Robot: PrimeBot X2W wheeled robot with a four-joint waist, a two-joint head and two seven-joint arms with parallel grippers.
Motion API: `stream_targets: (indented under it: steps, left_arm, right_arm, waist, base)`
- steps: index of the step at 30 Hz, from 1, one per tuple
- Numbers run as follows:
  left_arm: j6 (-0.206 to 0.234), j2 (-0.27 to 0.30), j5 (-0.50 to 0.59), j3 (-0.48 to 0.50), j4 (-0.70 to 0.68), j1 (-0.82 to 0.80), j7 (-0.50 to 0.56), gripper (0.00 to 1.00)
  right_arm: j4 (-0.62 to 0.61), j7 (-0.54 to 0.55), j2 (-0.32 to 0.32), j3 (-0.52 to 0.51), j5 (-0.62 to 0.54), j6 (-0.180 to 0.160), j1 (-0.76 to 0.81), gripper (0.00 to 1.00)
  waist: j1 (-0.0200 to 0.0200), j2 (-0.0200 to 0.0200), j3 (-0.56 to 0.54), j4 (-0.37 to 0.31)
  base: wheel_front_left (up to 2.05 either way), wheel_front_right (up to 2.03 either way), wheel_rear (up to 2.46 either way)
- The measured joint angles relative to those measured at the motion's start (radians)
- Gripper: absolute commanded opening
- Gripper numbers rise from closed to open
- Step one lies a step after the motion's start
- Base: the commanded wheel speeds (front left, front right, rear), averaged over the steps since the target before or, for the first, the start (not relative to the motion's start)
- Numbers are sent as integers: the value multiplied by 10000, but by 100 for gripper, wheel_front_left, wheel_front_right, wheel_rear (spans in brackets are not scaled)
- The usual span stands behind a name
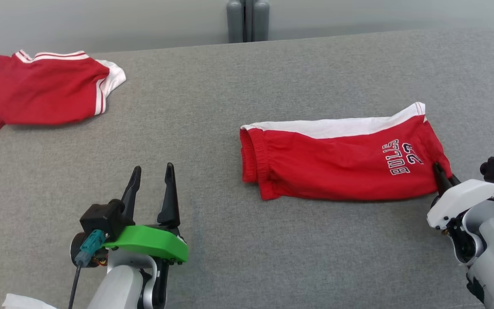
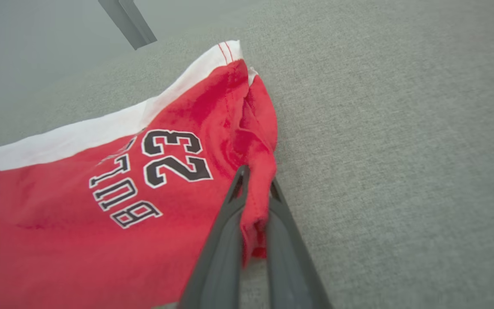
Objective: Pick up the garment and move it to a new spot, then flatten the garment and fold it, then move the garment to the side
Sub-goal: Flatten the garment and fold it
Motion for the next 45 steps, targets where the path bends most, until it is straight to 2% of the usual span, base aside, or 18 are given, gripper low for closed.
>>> stream_targets:
  steps: [5,8,15,22,28,37,38,40,41,45]
  left_arm:
    - [13,12,0,-42,12,34,2,100]
    - [10,2,0,-136,23,33,2,100]
    - [4,-52,-31,-178,67,33,8,100]
    - [-33,-144,-63,-217,138,58,8,100]
    - [-71,-232,-77,-270,151,72,8,100]
    - [-77,-274,-75,-92,140,260,6,100]
    - [-77,-276,-63,-58,136,293,4,100]
    - [-79,-284,-58,-36,144,361,4,100]
    - [-84,-293,-56,-42,148,383,4,100]
    - [-136,-322,12,-79,155,388,2,100]
  right_arm:
    - [-249,-247,190,-182,10,0,242,0]
    - [-491,-370,203,-244,-115,0,229,0]
    - [-1816,-472,533,77,-752,0,-36,0]
    - [-3219,314,1429,982,-1229,0,-60,0]
    - [-3133,980,1967,1651,-1534,0,59,0]
    - [-2506,1202,2150,2171,-1799,0,332,0]
    - [-2502,1202,2142,2217,-1824,0,348,7]
    - [-2516,1202,2134,2297,-1852,0,360,47]
    - [-2525,1206,2134,2349,-1852,0,380,99]
    - [-2717,1129,2159,2485,-1841,0,444,100]
  waist:
    - [0,0,-178,-362]
    - [0,0,-240,-340]
    - [0,0,-336,155]
    - [0,-1,-525,888]
    - [0,0,-640,1540]
    - [0,0,-750,2129]
    - [0,-1,-767,2111]
    - [0,0,-786,2044]
    - [0,0,-796,1994]
    - [0,0,-819,1776]
  base:
    - [0,0,0]
    - [0,0,0]
    - [0,0,0]
    - [0,0,0]
    - [0,0,0]
    - [0,0,0]
    - [0,0,0]
    - [0,0,0]
    - [0,0,0]
    - [0,0,0]
